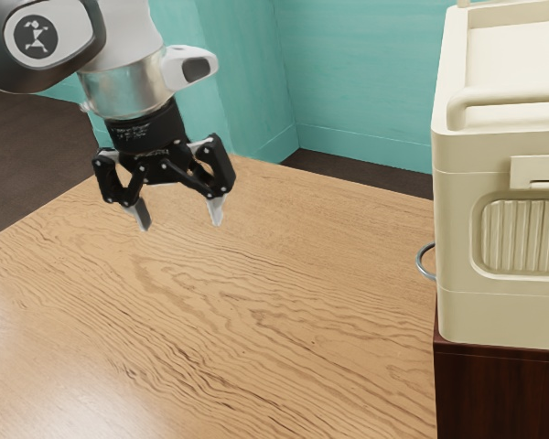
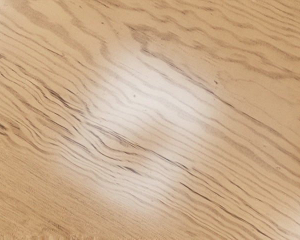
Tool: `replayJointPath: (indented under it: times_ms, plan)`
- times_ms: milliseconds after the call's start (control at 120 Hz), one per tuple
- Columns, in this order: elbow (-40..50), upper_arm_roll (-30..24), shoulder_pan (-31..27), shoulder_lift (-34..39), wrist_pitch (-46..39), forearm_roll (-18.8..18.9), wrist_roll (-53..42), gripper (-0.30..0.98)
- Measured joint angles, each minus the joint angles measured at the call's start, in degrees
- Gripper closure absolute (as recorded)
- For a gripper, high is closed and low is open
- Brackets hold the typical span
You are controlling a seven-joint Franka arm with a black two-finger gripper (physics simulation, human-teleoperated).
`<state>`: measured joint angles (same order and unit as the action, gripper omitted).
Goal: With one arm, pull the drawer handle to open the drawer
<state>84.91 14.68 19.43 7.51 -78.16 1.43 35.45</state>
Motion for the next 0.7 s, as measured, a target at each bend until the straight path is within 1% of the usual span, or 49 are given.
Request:
replayJointPath:
  times_ms: [183,300,350,433,542,608,700]
  plan:
    - [1.0,-0.2,1.6,-1.9,-1.7,2.5,15.4,0.0]
    - [0.9,-0.7,3.4,-2.5,-2.4,3.1,23.1,0.0]
    - [0.6,-0.8,3.8,-4.0,-2.6,3.3,26.0,0.0]
    - [-0.7,-0.3,4.2,-5.1,-2.9,2.9,30.3,0.0]
    - [-1.7,-1.0,2.2,-6.4,-3.1,1.5,34.8,0.0]
    - [-3.0,-5.8,-3.3,-6.6,-3.6,0.9,35.7,0.0]
    - [-3.5,-8.1,-6.5,-8.7,-6.0,0.4,34.5,0.0]
